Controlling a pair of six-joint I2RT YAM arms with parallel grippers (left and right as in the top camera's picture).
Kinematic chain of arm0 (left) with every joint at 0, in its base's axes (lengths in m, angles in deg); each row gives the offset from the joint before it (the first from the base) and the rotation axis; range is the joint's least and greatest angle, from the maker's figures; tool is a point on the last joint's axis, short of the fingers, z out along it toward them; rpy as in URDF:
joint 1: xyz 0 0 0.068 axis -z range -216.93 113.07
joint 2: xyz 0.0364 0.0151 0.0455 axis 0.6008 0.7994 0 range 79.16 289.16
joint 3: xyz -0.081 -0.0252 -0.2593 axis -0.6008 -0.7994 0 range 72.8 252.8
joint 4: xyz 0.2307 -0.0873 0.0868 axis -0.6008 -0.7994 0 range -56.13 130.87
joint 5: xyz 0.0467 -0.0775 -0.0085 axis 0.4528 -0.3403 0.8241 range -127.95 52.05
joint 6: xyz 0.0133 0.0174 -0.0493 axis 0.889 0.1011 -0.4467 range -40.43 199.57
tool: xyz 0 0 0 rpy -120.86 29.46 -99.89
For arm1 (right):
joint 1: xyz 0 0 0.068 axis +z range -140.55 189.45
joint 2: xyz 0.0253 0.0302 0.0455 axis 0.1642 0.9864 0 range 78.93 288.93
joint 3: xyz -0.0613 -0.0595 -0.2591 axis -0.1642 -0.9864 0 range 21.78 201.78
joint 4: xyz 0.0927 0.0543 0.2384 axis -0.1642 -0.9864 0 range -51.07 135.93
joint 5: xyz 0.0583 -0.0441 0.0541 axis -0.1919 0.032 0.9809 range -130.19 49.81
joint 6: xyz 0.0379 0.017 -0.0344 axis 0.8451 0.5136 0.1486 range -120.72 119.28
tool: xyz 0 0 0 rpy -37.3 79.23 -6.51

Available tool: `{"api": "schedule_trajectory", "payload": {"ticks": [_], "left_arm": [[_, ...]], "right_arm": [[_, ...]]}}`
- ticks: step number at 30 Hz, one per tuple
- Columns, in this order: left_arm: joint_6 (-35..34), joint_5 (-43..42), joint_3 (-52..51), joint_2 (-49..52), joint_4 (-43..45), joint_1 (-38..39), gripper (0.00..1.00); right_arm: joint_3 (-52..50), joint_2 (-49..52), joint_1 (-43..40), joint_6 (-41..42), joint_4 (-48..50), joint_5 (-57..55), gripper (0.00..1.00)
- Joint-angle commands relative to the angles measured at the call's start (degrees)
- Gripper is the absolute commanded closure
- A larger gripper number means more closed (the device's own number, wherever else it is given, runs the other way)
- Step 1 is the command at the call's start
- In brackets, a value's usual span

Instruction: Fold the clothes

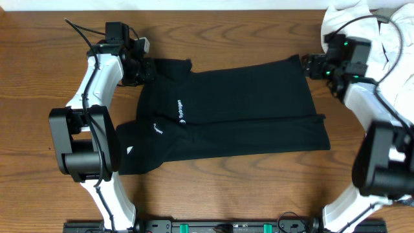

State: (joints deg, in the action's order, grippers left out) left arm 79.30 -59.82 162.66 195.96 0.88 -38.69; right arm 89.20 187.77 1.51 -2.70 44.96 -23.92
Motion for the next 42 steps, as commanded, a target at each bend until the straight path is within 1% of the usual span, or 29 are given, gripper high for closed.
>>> {"api": "schedule_trajectory", "payload": {"ticks": [1, 5, 9, 14, 19, 27, 29, 32, 33, 34, 35, 36, 37, 38, 39, 42], "left_arm": [[-0.9, -1.1, 1.0, -0.4, -0.3, 0.0, 0.92], [-0.9, -1.1, 1.0, -0.4, -0.3, 0.1, 0.92], [-0.9, -1.1, 1.0, -0.4, -0.3, 0.1, 0.92], [-0.9, -1.1, 1.0, -0.4, -0.7, 0.1, 0.92], [-0.9, -1.1, 1.0, -0.4, -0.9, 0.1, 0.92], [-0.9, -1.1, 1.0, -0.4, -0.9, 0.1, 0.92], [-0.9, -1.1, 1.0, -0.4, -0.9, 0.1, 0.92], [-0.9, -1.1, 1.0, -0.4, -0.9, 0.1, 0.92], [-0.9, -1.1, 1.0, -0.4, -0.9, 0.1, 0.92], [-0.9, -1.1, 1.0, -0.4, -0.9, 0.1, 0.92], [-0.9, -1.1, 1.0, -0.4, -0.9, 0.1, 0.92], [-0.9, -1.1, 1.0, -0.4, -0.9, 0.1, 0.92], [-0.9, -1.1, 1.0, -0.4, -0.9, 0.1, 0.92], [-0.9, -1.1, 1.0, -0.4, -0.9, 0.1, 0.92], [-0.9, -1.1, 1.0, -0.4, -0.9, 0.1, 0.92], [-0.9, -1.1, 1.0, -0.4, -1.4, 0.1, 0.92]], "right_arm": [[0.0, 5.9, 1.3, -2.9, 4.8, 5.2, 0.18], [0.0, 10.6, 2.7, -3.3, 10.8, 5.2, 0.14], [0.4, 13.3, 3.9, -3.3, 14.1, 4.9, 0.13], [1.0, 15.0, 4.4, -3.3, 16.0, 4.3, 0.12], [1.2, 16.7, 4.6, -3.3, 18.3, -0.2, 0.12], [2.7, 19.0, 5.1, -3.5, 19.6, 0.9, 0.12], [3.0, 19.7, 5.4, -3.7, 19.3, 0.9, 0.19], [3.0, 20.1, 5.7, -3.7, 18.7, 0.3, 0.36], [3.0, 20.1, 5.7, -3.6, 18.5, 0.0, 0.43], [3.0, 20.1, 5.7, -3.6, 18.4, -0.5, 0.51], [3.0, 20.1, 5.5, -3.3, 18.3, -1.0, 0.68], [3.0, 20.0, 5.4, -2.6, 18.3, -1.9, 0.83], [3.0, 20.0, 5.2, -1.6, 18.3, -2.6, 0.91], [3.0, 20.0, 5.1, -1.0, 18.3, -2.7, 0.95], [3.0, 19.9, 4.9, 0.0, 18.3, -2.7, 0.97], [3.0, 19.0, 4.2, 2.8, 17.9, -2.8, 0.99]]}}
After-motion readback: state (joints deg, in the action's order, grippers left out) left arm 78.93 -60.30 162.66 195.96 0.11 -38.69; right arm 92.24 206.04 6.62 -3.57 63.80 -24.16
